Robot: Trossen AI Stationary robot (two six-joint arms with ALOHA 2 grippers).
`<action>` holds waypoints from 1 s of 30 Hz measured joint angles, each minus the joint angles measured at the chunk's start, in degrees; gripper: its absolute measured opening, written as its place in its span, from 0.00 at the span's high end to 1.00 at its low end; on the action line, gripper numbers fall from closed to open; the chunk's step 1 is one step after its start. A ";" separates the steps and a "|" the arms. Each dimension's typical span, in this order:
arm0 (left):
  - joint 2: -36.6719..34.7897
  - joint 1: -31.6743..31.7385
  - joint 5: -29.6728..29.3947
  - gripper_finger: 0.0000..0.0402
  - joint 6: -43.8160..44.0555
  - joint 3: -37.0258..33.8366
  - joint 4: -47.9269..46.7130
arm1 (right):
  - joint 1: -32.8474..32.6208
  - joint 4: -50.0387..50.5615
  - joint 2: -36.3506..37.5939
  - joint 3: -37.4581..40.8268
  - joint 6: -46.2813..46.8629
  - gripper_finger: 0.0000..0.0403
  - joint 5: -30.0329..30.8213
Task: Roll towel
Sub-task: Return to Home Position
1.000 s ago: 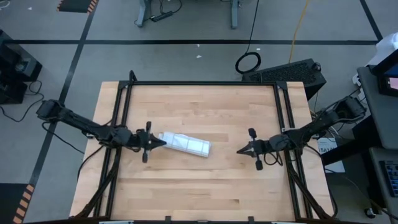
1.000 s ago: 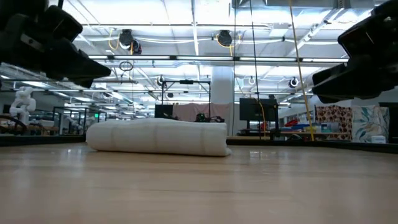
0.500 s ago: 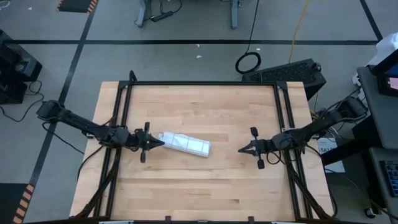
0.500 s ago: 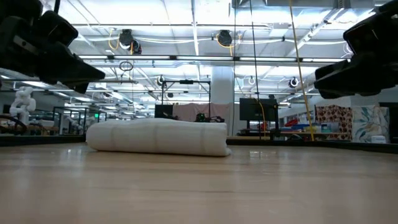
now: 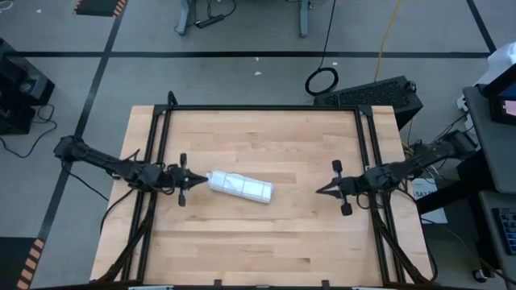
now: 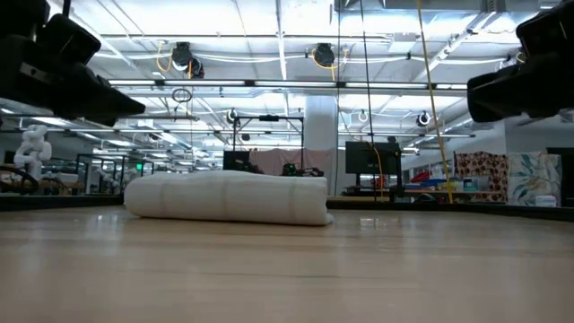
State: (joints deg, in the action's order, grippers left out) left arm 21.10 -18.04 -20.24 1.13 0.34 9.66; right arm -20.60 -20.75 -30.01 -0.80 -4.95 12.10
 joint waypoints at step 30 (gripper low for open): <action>-15.03 0.98 -1.54 1.00 -6.06 -0.05 -6.02 | 21.45 14.18 24.73 -0.02 -7.17 1.00 -17.84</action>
State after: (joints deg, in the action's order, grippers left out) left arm 6.07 -17.06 -21.78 -4.93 0.30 3.64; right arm 0.85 -6.57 -5.27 -0.82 -12.12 -5.74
